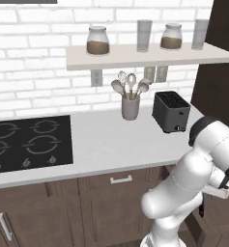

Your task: Pick up the knife from the drawer and place it on the cutting board. Then place the meat from the plate to the cutting board.

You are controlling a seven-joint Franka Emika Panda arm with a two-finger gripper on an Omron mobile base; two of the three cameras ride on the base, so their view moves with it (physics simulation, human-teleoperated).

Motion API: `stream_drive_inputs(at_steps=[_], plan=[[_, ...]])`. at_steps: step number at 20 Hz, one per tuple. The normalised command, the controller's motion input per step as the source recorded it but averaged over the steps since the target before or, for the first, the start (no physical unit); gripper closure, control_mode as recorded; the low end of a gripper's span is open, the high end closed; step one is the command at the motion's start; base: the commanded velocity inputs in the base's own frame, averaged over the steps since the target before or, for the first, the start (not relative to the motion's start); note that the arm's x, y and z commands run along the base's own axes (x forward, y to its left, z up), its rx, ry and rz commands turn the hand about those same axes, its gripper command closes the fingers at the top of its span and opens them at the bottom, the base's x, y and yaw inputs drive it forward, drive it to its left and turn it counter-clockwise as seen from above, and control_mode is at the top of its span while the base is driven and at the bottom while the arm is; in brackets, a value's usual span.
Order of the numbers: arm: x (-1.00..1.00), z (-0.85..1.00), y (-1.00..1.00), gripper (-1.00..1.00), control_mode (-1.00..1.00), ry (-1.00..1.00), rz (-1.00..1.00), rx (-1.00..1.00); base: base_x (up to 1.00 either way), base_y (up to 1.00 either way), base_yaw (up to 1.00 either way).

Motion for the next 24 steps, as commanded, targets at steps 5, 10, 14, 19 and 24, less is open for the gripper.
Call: stream_drive_inputs(at_steps=[5,10,14,19,24], plan=[[0.00,-0.24,0.00,-1.00,-1.00,0.00,0.00,0.00,0.00,0.00,0.00],[0.00,0.00,-0.08,-1.00,-1.00,-0.01,0.00,0.00,0.00,0.00,0.00],[0.00,0.00,-0.08,-1.00,-1.00,0.00,0.00,0.00,0.00,0.00,0.00],[0.00,0.00,-0.07,-1.00,-1.00,0.00,0.00,0.00,0.00,0.00,0.00],[0.00,0.00,-0.08,-1.00,-1.00,0.00,-0.02,0.00,0.00,0.00,0.00]])
